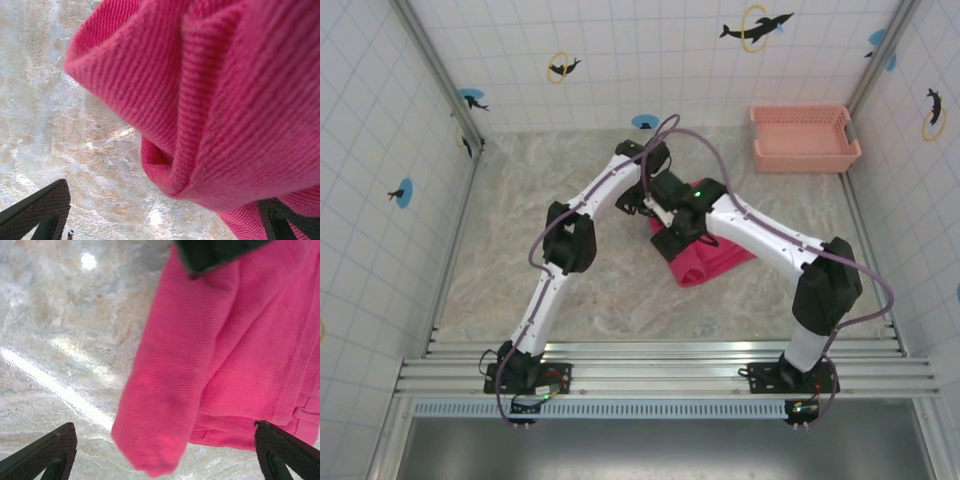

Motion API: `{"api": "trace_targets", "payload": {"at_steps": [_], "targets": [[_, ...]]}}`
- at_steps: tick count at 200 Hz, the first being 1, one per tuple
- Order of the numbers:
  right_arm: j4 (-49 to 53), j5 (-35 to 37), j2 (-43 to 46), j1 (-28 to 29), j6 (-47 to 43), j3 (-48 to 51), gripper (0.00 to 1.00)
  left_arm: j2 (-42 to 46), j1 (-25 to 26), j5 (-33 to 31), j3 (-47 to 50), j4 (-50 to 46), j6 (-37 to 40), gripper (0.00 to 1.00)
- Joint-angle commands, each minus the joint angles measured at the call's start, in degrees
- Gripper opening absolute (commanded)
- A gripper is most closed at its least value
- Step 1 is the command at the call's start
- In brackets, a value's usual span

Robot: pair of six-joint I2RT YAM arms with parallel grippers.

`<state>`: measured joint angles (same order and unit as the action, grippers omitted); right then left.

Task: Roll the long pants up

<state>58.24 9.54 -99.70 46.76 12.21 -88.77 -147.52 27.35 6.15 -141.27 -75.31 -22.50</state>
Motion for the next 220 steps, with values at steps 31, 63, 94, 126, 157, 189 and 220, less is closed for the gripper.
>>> {"api": "trace_targets", "payload": {"at_steps": [31,63,94,126,157,189,220], "targets": [[2.32,20.85,-9.66,8.89,7.47,-0.65,0.94,-2.17,-0.87,1.76,3.11,2.31,0.4,0.97],[-0.29,25.97,-16.69,10.27,9.67,1.15,0.94,-1.0,-1.59,1.76,5.17,2.43,0.63,0.97],[0.43,37.06,-21.81,11.07,10.89,1.74,0.95,0.37,-1.93,1.67,7.04,2.56,0.94,0.97],[0.0,37.13,-26.65,9.2,9.98,2.11,1.0,1.35,-1.95,1.81,8.48,2.71,1.14,0.97],[-4.5,27.05,-27.03,6.4,7.16,4.3,0.89,2.41,-1.92,1.93,9.73,2.54,1.48,0.97],[-12.07,9.6,-24.21,1.85,3.79,8.43,0.56,4.43,-2.42,1.34,11.64,1.97,1.86,0.97],[-16.23,-13.0,-21.59,-2.81,-2.19,9.77,0.26,7.44,-3.44,-0.82,12.64,0.21,2.75,0.97]]}}
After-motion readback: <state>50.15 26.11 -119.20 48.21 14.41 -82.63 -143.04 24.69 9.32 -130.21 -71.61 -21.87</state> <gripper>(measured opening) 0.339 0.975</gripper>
